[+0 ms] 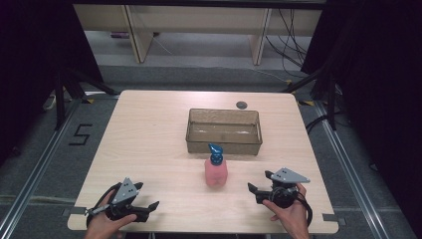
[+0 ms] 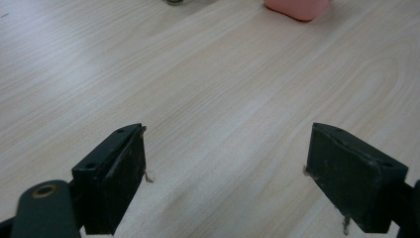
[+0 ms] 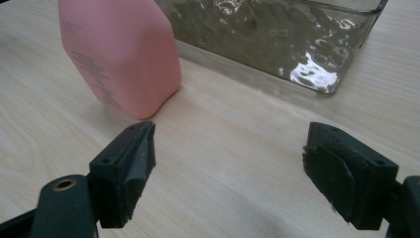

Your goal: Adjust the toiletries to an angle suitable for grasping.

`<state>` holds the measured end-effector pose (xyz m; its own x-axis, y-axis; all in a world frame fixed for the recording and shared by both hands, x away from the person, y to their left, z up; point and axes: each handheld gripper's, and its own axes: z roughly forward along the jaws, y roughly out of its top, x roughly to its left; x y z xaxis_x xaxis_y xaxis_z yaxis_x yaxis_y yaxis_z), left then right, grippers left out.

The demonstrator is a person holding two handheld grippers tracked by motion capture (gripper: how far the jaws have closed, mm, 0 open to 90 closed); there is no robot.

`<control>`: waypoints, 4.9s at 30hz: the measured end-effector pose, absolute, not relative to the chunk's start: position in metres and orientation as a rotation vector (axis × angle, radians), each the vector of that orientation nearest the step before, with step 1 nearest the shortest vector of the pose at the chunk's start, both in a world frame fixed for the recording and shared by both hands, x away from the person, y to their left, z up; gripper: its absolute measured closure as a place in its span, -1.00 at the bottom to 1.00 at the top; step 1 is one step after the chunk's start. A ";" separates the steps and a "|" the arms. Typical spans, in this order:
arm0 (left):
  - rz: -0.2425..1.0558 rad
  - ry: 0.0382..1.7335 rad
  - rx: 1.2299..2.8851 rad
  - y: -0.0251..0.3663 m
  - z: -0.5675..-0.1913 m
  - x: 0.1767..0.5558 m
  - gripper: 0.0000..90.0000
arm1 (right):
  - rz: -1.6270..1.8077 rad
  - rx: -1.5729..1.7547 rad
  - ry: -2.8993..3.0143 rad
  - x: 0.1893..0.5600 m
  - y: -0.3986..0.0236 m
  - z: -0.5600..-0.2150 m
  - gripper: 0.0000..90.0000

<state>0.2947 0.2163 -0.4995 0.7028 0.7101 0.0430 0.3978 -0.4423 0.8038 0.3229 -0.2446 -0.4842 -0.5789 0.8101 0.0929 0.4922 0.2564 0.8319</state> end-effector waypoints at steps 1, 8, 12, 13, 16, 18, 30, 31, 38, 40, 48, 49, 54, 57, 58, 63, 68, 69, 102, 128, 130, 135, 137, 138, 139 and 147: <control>0.465 0.852 2.085 0.216 -0.499 0.294 -0.67 | 1.244 1.192 2.180 0.323 -0.245 -0.484 -0.53; 0.471 0.852 2.093 0.217 -0.499 0.294 -0.67 | 1.281 1.204 2.159 0.322 -0.242 -0.482 -0.50; 0.470 0.858 2.097 0.217 -0.499 0.294 -0.67 | 1.295 1.179 2.154 0.323 -0.240 -0.481 -0.47; 0.471 0.853 2.101 0.217 -0.499 0.295 -0.67 | 1.291 1.177 2.162 0.323 -0.240 -0.480 -0.46; 0.470 0.852 2.076 0.216 -0.500 0.294 -0.67 | 1.296 1.149 2.153 0.323 -0.239 -0.479 -0.44; 0.464 0.857 2.078 0.216 -0.500 0.294 -0.67 | 1.295 1.125 2.165 0.323 -0.238 -0.477 -0.43; 0.457 0.847 2.097 0.217 -0.498 0.294 -0.67 | 1.350 1.095 2.139 0.322 -0.227 -0.471 -0.46; 0.462 0.844 2.097 0.217 -0.498 0.295 -0.67 | 1.374 1.131 2.127 0.320 -0.224 -0.470 -0.46; 0.488 0.827 2.112 0.219 -0.498 0.296 -0.67 | 1.370 1.060 2.110 0.323 -0.225 -0.464 -0.45; 0.488 0.827 2.113 0.219 -0.498 0.296 -0.67 | 1.372 1.067 2.112 0.323 -0.224 -0.462 -0.44; 0.452 0.863 2.081 0.216 -0.499 0.294 -0.67 | 1.382 1.032 2.131 0.325 -0.216 -0.459 -0.44; 0.453 0.863 2.080 0.216 -0.499 0.294 -0.67 | 1.387 1.042 2.138 0.325 -0.216 -0.458 -0.44; 0.462 0.866 2.081 0.217 -0.498 0.294 -0.67 | 1.406 1.017 2.134 0.327 -0.209 -0.455 -0.43; 0.462 0.865 2.080 0.217 -0.498 0.294 -0.67 | 1.412 1.038 2.143 0.327 -0.206 -0.455 -0.43; 0.462 0.865 2.081 0.217 -0.498 0.294 -0.67 | 1.414 1.015 2.134 0.328 -0.206 -0.455 -0.43; 0.460 0.859 2.079 0.217 -0.498 0.294 -0.67 | 1.419 0.993 2.142 0.330 -0.201 -0.454 -0.43; 0.465 0.863 2.079 0.217 -0.498 0.294 -0.67 | 1.456 0.994 2.154 0.331 -0.195 -0.453 -0.42; 0.465 0.862 2.080 0.217 -0.498 0.294 -0.67 | 1.438 1.016 2.159 0.330 -0.194 -0.451 -0.42; 0.459 0.860 2.072 0.217 -0.498 0.294 -0.67 | 1.489 0.966 2.174 0.341 -0.173 -0.442 -0.39; 0.459 0.874 2.063 0.215 -0.499 0.296 -0.67 | 1.503 0.930 2.200 0.354 -0.159 -0.445 -0.35; 0.459 0.856 2.079 0.215 -0.498 0.297 -0.67 | 1.501 0.902 2.209 0.355 -0.159 -0.446 -0.35; 0.466 0.873 2.082 0.215 -0.498 0.297 -0.67 | 1.521 0.926 2.207 0.357 -0.156 -0.446 -0.35; 0.456 0.876 2.060 0.215 -0.500 0.297 -0.67 | 1.517 0.912 2.197 0.358 -0.156 -0.445 -0.35; 0.459 0.872 2.077 0.216 -0.499 0.297 -0.67 | 1.520 0.929 2.201 0.358 -0.155 -0.445 -0.35; 0.459 0.872 2.085 0.217 -0.498 0.297 -0.67 | 1.518 0.910 2.203 0.360 -0.155 -0.445 -0.35; 0.445 0.875 2.058 0.214 -0.499 0.295 -0.67 | 1.491 0.893 2.215 0.362 -0.149 -0.444 -0.35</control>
<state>0.2949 0.2138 -0.4986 0.6937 0.7203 -0.0004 0.4242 -0.4081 0.8084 0.3625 -0.1486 -0.4437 -0.7517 0.6553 0.0751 0.3162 0.2581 0.9129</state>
